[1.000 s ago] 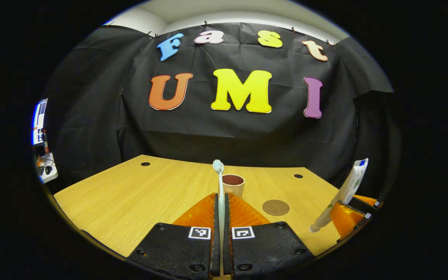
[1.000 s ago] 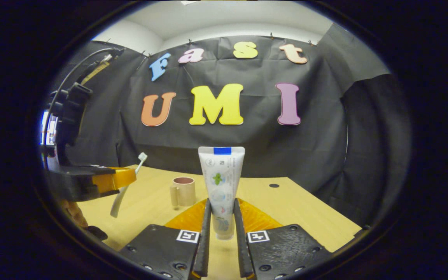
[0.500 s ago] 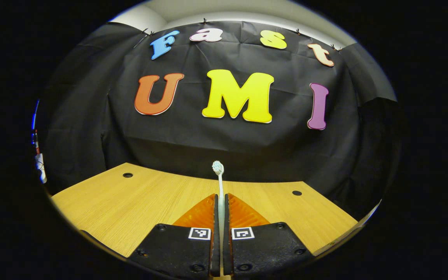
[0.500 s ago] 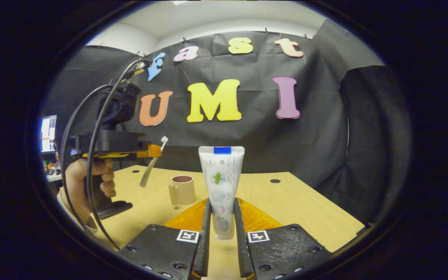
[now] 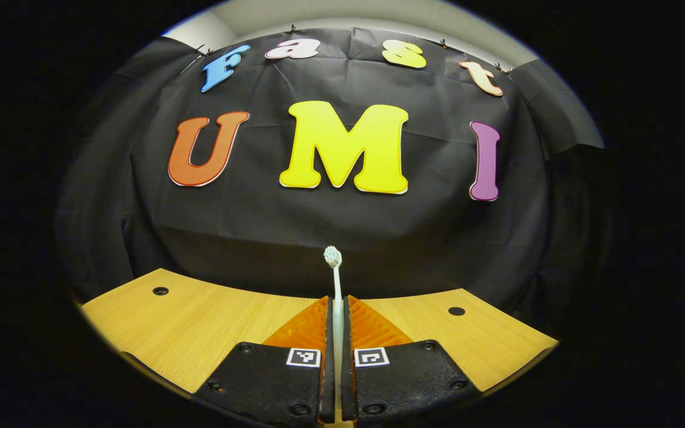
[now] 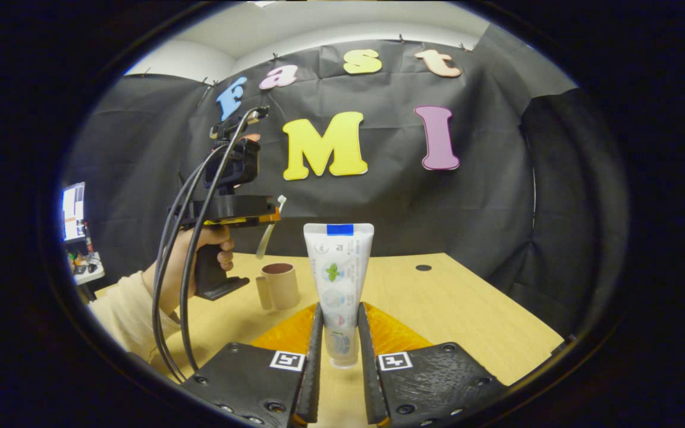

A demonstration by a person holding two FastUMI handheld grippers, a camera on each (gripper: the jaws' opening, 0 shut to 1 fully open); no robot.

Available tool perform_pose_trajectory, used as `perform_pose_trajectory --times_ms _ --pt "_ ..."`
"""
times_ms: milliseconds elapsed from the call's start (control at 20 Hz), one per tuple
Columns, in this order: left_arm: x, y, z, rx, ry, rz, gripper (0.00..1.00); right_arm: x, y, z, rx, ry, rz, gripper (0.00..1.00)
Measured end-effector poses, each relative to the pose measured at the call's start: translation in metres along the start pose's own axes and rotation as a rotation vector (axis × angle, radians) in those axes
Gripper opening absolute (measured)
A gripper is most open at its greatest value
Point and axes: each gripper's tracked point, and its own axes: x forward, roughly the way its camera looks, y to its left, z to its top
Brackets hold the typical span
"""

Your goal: Put the toothbrush and toothpaste on the desktop into the cup, then pick up the cup and place it on the coaster on the desktop.

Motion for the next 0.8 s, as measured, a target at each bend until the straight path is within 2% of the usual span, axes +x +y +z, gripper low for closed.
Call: perform_pose_trajectory --times_ms 100,500,800 --pt "0.000 0.003 -0.002 -0.002 0.000 0.008 0.07 0.001 0.000 -0.001 0.010 0.009 0.005 0.32" --pt "0.000 0.011 -0.009 -0.010 0.021 0.021 0.12 -0.002 0.004 -0.008 0.001 0.019 0.015 0.30" --pt "0.001 0.018 -0.016 -0.006 0.036 0.039 0.12 -0.001 0.001 -0.014 0.010 0.048 0.021 0.30"
